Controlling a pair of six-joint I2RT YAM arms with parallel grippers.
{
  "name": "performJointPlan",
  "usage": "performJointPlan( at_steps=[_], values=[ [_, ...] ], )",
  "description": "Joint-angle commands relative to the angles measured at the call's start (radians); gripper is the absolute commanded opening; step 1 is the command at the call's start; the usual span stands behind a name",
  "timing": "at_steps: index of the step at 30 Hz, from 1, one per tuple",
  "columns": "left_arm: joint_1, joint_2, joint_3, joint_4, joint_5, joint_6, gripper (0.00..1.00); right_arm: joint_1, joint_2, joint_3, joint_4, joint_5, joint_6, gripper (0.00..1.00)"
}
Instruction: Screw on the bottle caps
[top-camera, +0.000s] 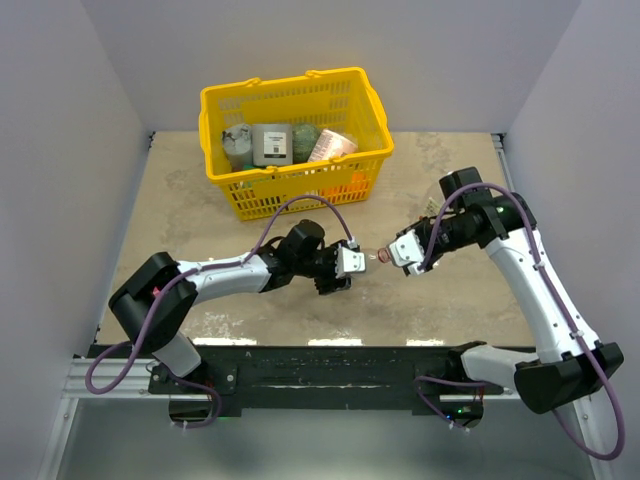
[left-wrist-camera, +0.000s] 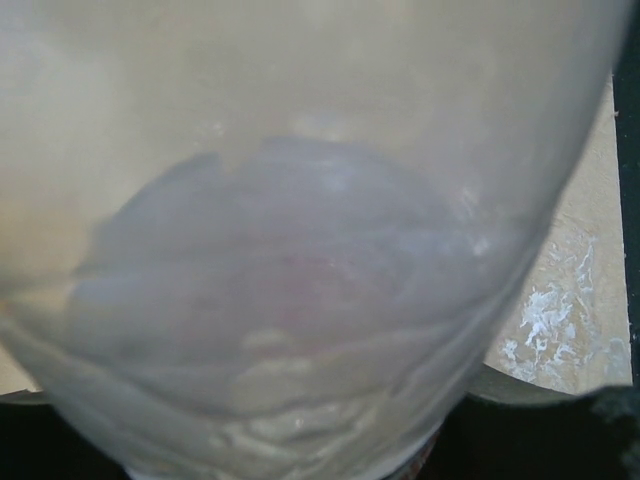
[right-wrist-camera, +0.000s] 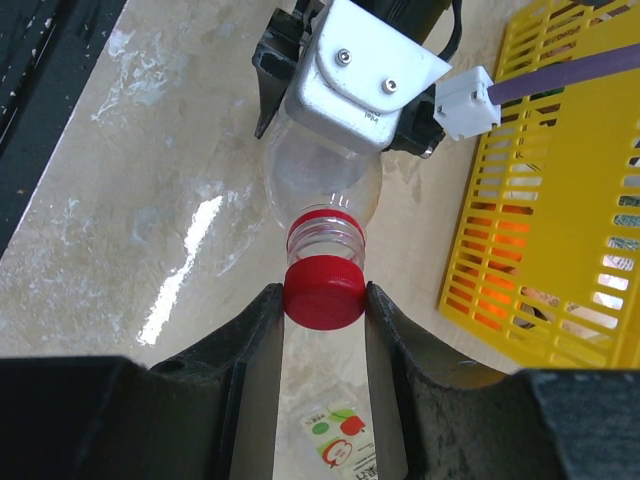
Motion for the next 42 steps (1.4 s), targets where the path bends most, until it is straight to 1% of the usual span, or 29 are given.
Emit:
performJointPlan(
  at_steps=[1,10,13,14,15,17,18,19,20,21,23,25,27,29,30,32,35,37,38,40,41,42],
  values=[
    [-0.006,-0.009,0.008,0.074,0.022,0.016,0.0,0.042,0.005,0.03,-0.07,-0.021,-0.009,0.04],
    [-0.007,0.008,0.023,0.092,0.028,0.018,0.0,0.091,0.008,0.027,-0.052,0.025,-0.008,0.04],
    [-0.007,-0.001,0.016,0.124,0.008,0.015,0.0,0.095,0.014,0.022,-0.017,0.046,0.035,0.04],
    [-0.007,-0.016,-0.01,0.149,-0.007,0.009,0.0,0.097,0.021,0.019,0.003,0.054,0.064,0.04],
    [-0.007,-0.026,-0.026,0.202,-0.013,0.003,0.0,0.097,0.028,0.02,0.02,0.06,0.141,0.04],
    [-0.007,-0.061,-0.087,0.276,-0.037,-0.037,0.0,0.1,0.052,0.042,0.049,0.064,0.213,0.04],
    [-0.007,-0.073,-0.113,0.367,-0.047,-0.051,0.0,0.099,0.084,0.056,0.059,0.064,0.314,0.03],
    [-0.007,-0.092,-0.165,0.415,-0.057,-0.08,0.0,0.1,0.109,0.071,0.043,0.06,0.351,0.02],
    [-0.007,-0.096,-0.188,0.469,-0.082,-0.092,0.0,0.099,0.132,0.109,0.021,0.055,0.371,0.02],
    [-0.009,-0.096,-0.204,0.539,-0.099,-0.102,0.0,0.1,0.179,0.126,0.005,0.049,0.434,0.02],
    [-0.01,-0.08,-0.216,0.589,-0.162,-0.144,0.0,0.098,0.219,0.177,-0.029,0.041,0.508,0.01],
    [-0.015,-0.052,-0.192,0.595,-0.186,-0.152,0.0,0.102,0.253,0.203,-0.036,0.038,0.574,0.0],
    [-0.018,-0.038,-0.17,0.577,-0.214,-0.155,0.0,0.121,0.247,0.209,0.0,0.083,0.655,0.0],
    [-0.021,-0.021,-0.138,0.56,-0.237,-0.157,0.0,0.146,0.221,0.194,0.048,0.126,0.68,0.0],
    [-0.023,-0.018,-0.132,0.56,-0.243,-0.16,0.0,0.154,0.215,0.189,0.068,0.143,0.727,0.0],
    [-0.024,-0.012,-0.126,0.571,-0.269,-0.16,0.0,0.175,0.218,0.191,0.076,0.185,0.758,0.0],
    [-0.032,0.0,-0.119,0.597,-0.315,-0.16,0.0,0.192,0.261,0.22,0.076,0.235,0.915,0.0],
    [-0.046,0.009,-0.115,0.61,-0.359,-0.152,0.0,0.198,0.285,0.252,0.056,0.27,0.98,0.0],
    [-0.05,0.013,-0.118,0.629,-0.37,-0.149,0.0,0.198,0.316,0.263,0.053,0.285,1.053,0.0],
    [-0.064,0.023,-0.116,0.644,-0.404,-0.143,0.0,0.201,0.35,0.293,0.031,0.328,1.112,0.0],
    [-0.069,0.028,-0.115,0.661,-0.438,-0.145,0.0,0.2,0.376,0.3,0.039,0.353,1.197,0.0],
    [-0.072,0.035,-0.112,0.667,-0.446,-0.157,0.0,0.198,0.394,0.31,0.036,0.371,1.219,0.0]
  ],
)
